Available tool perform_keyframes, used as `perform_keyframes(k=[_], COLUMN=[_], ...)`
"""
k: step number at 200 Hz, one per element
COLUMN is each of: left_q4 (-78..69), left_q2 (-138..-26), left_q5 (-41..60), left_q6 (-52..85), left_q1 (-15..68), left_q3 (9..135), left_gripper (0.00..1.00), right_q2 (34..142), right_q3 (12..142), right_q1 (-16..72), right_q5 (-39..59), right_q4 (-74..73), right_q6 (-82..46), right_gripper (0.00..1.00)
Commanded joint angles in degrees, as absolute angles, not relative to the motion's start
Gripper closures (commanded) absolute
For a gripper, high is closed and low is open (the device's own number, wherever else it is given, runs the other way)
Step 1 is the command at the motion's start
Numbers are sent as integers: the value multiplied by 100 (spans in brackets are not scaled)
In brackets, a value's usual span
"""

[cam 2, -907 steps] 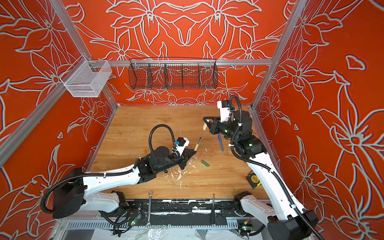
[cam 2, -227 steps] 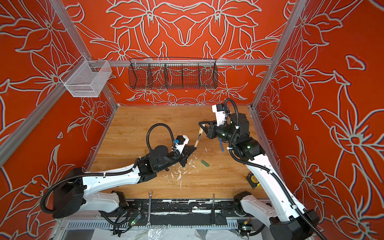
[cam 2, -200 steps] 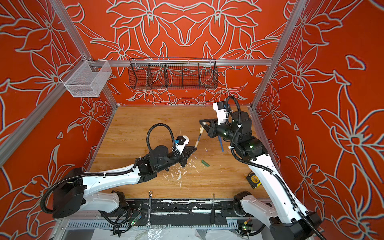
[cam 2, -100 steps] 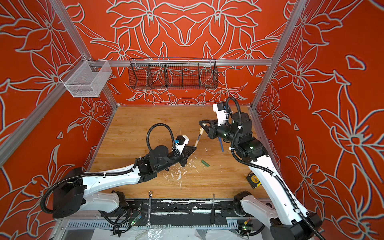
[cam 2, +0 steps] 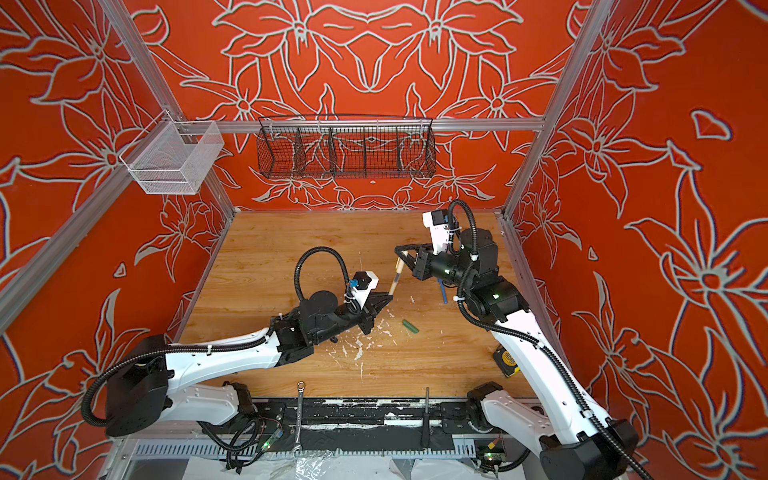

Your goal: Insert the pens into the pen caps

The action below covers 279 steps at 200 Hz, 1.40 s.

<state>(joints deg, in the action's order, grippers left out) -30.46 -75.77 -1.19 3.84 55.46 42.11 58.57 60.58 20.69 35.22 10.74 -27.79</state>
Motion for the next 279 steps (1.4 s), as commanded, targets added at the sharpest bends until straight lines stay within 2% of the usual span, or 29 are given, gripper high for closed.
perform_keyframes(k=[1,24,79,189,210,225,251,279], left_q4=[-3095,-3090,-2986,-2281,-2143,-2089,-2118,-2123], left_q2=[-7604,-7576,-7589,-7834,-7866,-7849,-7746,-7706], left_q5=[-70,-70,-211,266,369,369,301,264], left_q6=[316,316,393,615,673,737,817,868], left_q1=[5528,5528,5464,5168,5168,5168,5168,5168], left_q3=[4421,4421,4578,5423,5471,5421,5233,5116], left_gripper=[100,100,100,100,100,100,100,100], right_q2=[5862,5820,5827,5826,5832,5808,5777,5734], right_q3=[5983,6004,5609,4776,4756,4779,4975,5011], right_q1=[2140,2153,2210,2410,2408,2408,2408,2408], right_q5=[3536,3290,3472,3217,3141,3088,3007,3045], right_q4=[991,1232,844,436,465,485,747,732], right_q6=[-2803,-2629,-2993,-3556,-3576,-3543,-3323,-3269], right_gripper=[100,100,100,100,74,61,50,48])
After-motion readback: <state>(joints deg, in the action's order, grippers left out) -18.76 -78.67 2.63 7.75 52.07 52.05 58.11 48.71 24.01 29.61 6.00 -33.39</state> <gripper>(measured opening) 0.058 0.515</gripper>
